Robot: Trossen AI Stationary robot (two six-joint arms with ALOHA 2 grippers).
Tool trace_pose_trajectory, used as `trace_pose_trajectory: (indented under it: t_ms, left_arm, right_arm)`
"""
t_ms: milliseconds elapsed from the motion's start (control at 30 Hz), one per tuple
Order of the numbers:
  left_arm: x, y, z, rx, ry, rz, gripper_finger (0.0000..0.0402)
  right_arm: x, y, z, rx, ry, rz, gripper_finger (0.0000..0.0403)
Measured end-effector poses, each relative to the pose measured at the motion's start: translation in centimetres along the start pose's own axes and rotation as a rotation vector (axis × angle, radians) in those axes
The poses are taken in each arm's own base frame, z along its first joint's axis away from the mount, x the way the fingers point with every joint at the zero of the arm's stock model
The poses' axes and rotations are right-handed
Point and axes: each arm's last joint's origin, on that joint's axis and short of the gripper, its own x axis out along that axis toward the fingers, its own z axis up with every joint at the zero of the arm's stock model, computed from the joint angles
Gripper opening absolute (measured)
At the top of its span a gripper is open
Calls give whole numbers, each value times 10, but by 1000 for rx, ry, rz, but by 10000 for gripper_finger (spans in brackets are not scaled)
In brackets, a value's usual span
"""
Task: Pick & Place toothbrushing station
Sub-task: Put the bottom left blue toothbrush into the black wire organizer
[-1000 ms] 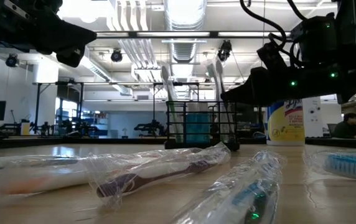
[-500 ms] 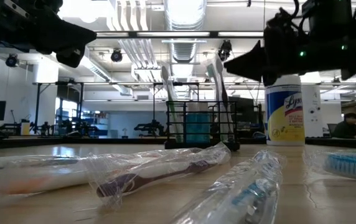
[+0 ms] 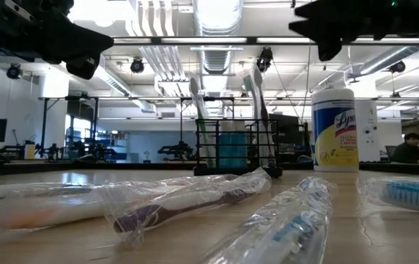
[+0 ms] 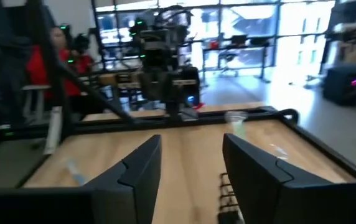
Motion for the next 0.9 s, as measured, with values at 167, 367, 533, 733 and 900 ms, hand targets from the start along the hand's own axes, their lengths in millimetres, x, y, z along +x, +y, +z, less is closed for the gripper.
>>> trace_pose_trajectory:
  t_ms: [167,367,533,733,900]
  left_arm:
    - [0,0,0,-2,0,0,5]
    - [0,0,-1,28,7,-15,6]
    - [0,-2,-3,48,28,-58,3]
    - [0,-2,-3,31,35,-58,4]
    - [0,-1,-8,27,80,-56,3]
  right_arm:
    - [-11,3,14,3,14,73,114]
    - [-22,5,22,-36,-38,133,20]
    - [-29,4,20,-62,-52,135,11]
    - [-46,3,29,-53,-114,195,8]
    - [-61,1,28,-20,-89,198,8]
